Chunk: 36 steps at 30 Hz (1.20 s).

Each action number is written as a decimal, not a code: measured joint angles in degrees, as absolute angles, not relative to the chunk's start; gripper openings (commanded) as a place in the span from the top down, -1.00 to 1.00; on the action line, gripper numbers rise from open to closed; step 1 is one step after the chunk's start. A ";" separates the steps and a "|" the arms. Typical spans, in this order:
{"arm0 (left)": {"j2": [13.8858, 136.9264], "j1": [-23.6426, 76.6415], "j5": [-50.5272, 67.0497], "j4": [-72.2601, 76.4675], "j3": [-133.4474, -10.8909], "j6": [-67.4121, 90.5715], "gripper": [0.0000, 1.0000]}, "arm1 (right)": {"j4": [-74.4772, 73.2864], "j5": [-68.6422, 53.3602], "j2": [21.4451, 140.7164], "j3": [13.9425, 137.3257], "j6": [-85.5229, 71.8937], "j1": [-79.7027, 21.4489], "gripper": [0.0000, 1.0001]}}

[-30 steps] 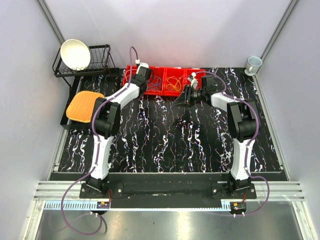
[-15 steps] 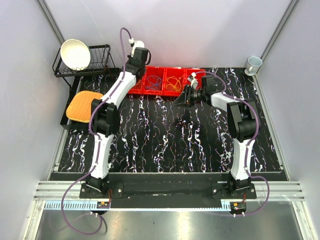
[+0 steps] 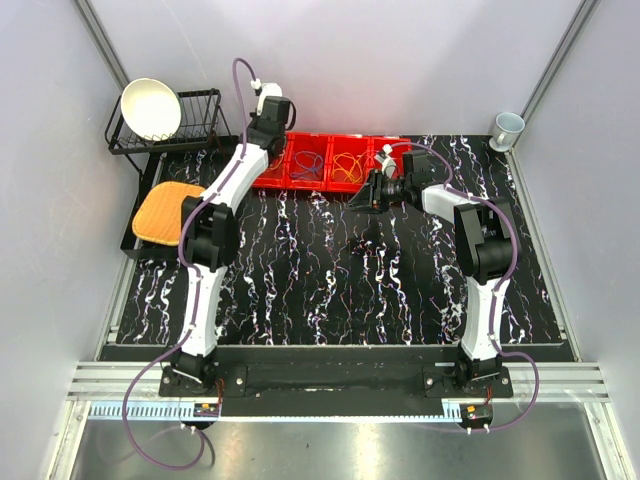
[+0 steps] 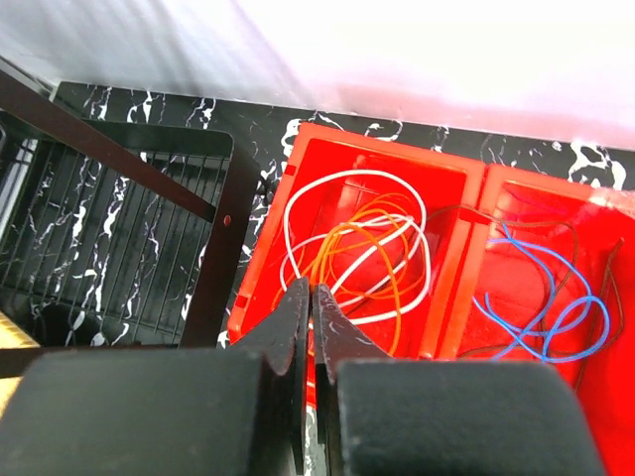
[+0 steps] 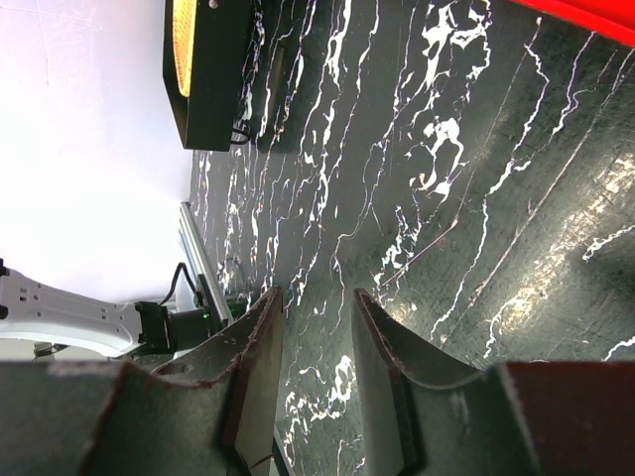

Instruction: Untangle the cables

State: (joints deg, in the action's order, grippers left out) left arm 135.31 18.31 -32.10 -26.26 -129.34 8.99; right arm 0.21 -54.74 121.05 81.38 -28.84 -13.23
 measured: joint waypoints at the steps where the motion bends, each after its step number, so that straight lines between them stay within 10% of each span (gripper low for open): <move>1: 135.31 18.00 -31.88 -25.71 -128.84 9.50 1.00 | 0.21 -54.74 121.05 81.43 -28.84 -13.23 0.21; 12: 136.49 14.44 -28.80 -24.38 -121.95 13.58 0.98 | 0.19 -54.74 121.91 82.08 -28.82 -13.23 0.22; 24: 136.16 14.52 -26.48 -23.31 -119.68 15.09 0.00 | 0.19 -54.74 121.91 82.13 -28.82 -13.37 0.22; 36: 126.74 17.04 -27.35 -23.00 -111.48 16.69 -0.34 | 0.19 -54.74 121.91 82.13 -28.80 -13.39 0.21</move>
